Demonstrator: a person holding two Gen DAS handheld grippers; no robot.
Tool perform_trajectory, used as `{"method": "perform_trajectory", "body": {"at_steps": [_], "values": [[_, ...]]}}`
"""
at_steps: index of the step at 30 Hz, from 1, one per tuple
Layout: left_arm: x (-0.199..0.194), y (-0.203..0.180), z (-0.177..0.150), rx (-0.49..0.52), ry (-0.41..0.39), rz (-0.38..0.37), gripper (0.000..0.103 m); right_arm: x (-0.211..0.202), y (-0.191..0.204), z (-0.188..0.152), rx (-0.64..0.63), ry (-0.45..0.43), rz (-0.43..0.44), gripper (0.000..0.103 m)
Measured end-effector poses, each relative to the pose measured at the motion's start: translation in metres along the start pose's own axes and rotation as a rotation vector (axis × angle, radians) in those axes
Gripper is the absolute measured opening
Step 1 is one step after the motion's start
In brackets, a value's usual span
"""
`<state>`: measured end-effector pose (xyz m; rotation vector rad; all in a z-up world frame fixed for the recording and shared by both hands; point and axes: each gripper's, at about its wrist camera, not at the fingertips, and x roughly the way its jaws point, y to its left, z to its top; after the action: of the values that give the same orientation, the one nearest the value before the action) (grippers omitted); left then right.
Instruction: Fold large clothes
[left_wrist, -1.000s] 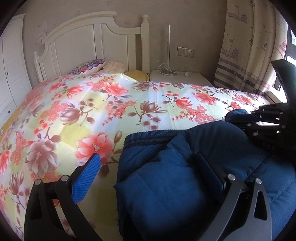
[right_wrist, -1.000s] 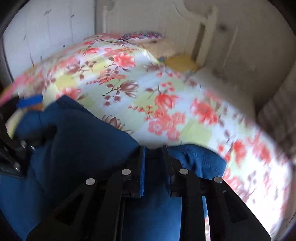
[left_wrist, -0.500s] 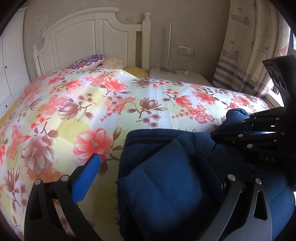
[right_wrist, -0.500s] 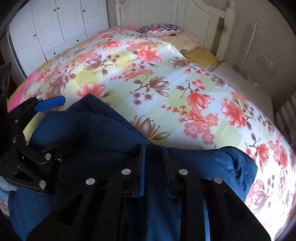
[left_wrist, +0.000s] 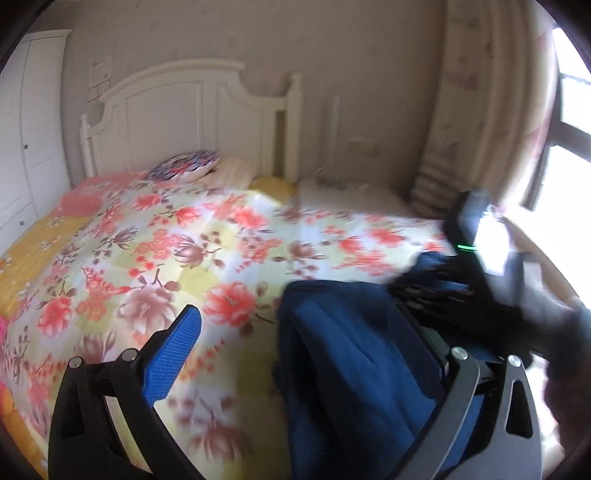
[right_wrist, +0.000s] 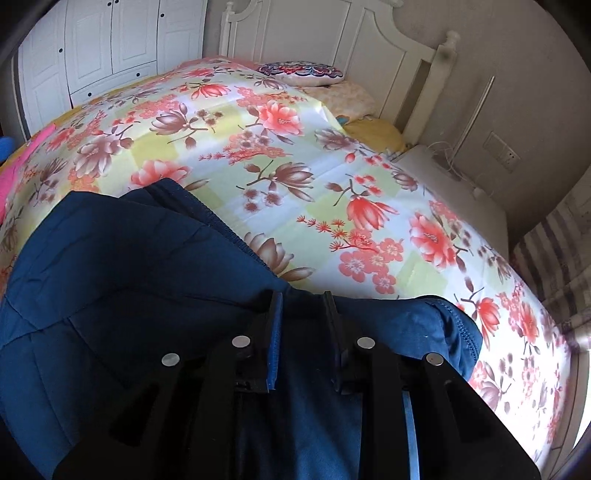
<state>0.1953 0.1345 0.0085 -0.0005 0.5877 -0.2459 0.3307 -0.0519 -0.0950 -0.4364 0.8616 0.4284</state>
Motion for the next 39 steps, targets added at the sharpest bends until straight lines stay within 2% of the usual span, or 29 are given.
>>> {"method": "perform_trajectory", "body": {"at_steps": [3, 4, 6, 7, 8, 9, 10, 11, 14, 16, 18, 19, 20, 23, 25, 27, 29, 31, 33, 34, 37, 38, 39], "values": [[-0.028, -0.016, -0.029, 0.032, 0.021, -0.103, 0.101, -0.001, 0.002, 0.000, -0.003, -0.006, -0.026, 0.026], [-0.028, -0.024, -0.042, 0.059, 0.039, -0.101, 0.101, -0.001, 0.002, 0.000, -0.006, -0.008, -0.033, 0.026], [-0.003, -0.039, -0.075, 0.152, 0.135, -0.018, 0.101, -0.003, 0.004, 0.001, -0.014, -0.012, -0.049, 0.026], [0.007, -0.038, -0.089, 0.129, 0.141, -0.037, 0.101, -0.007, 0.004, 0.002, -0.019, -0.019, -0.055, 0.026], [0.011, -0.027, -0.096, 0.051, 0.136, -0.086, 0.101, -0.014, 0.005, 0.003, -0.027, -0.026, -0.072, 0.026], [0.017, -0.014, -0.101, -0.047, 0.173, -0.151, 0.101, -0.022, 0.006, 0.003, -0.030, -0.034, -0.077, 0.026], [0.019, -0.009, -0.102, -0.079, 0.189, -0.178, 0.101, -0.033, 0.007, 0.003, -0.027, -0.048, -0.069, 0.026], [0.018, -0.010, -0.101, -0.065, 0.190, -0.179, 0.101, -0.050, 0.007, 0.002, -0.013, -0.080, -0.031, 0.026], [0.013, -0.021, -0.099, 0.003, 0.172, -0.129, 0.101, -0.096, 0.014, -0.005, 0.010, -0.165, 0.089, 0.026], [0.012, -0.022, -0.100, 0.001, 0.170, -0.123, 0.101, -0.107, 0.027, -0.014, -0.032, -0.166, 0.119, 0.027], [0.014, -0.020, -0.102, -0.020, 0.172, -0.133, 0.101, -0.086, 0.052, -0.029, -0.125, -0.059, 0.127, 0.029], [0.015, -0.017, -0.100, -0.026, 0.175, -0.135, 0.101, -0.075, 0.061, -0.035, -0.148, -0.041, 0.093, 0.029], [0.015, -0.016, -0.100, -0.028, 0.177, -0.132, 0.101, -0.070, 0.065, -0.040, -0.145, -0.066, 0.068, 0.029], [0.017, -0.016, -0.100, -0.020, 0.181, -0.116, 0.101, -0.073, 0.056, -0.039, -0.099, -0.073, 0.099, 0.029], [0.017, -0.016, -0.100, -0.020, 0.184, -0.116, 0.101, -0.079, 0.057, -0.041, -0.093, -0.091, 0.073, 0.029], [0.017, -0.016, -0.100, -0.022, 0.184, -0.116, 0.101, -0.099, 0.061, -0.045, -0.073, -0.128, 0.046, 0.029], [0.019, -0.014, -0.100, -0.038, 0.187, -0.129, 0.101, -0.123, 0.067, -0.053, -0.079, -0.199, 0.087, 0.030], [0.017, -0.013, -0.101, -0.050, 0.188, -0.139, 0.101, -0.130, 0.071, -0.062, -0.081, -0.216, 0.095, 0.036], [0.018, -0.011, -0.101, -0.064, 0.189, -0.149, 0.101, -0.111, 0.085, -0.076, -0.119, -0.135, 0.074, 0.042], [0.018, -0.010, -0.102, -0.072, 0.198, -0.160, 0.101, -0.111, 0.088, -0.082, -0.130, -0.160, 0.053, 0.042], [0.019, 0.005, -0.103, -0.170, 0.224, -0.238, 0.101, -0.130, 0.072, -0.089, -0.031, -0.186, 0.131, 0.046], [0.020, 0.012, -0.102, -0.214, 0.240, -0.276, 0.101, -0.142, 0.062, -0.097, 0.033, -0.218, 0.175, 0.054], [0.020, 0.021, -0.102, -0.271, 0.265, -0.327, 0.101, -0.151, 0.054, -0.104, 0.081, -0.242, 0.201, 0.073]]}}
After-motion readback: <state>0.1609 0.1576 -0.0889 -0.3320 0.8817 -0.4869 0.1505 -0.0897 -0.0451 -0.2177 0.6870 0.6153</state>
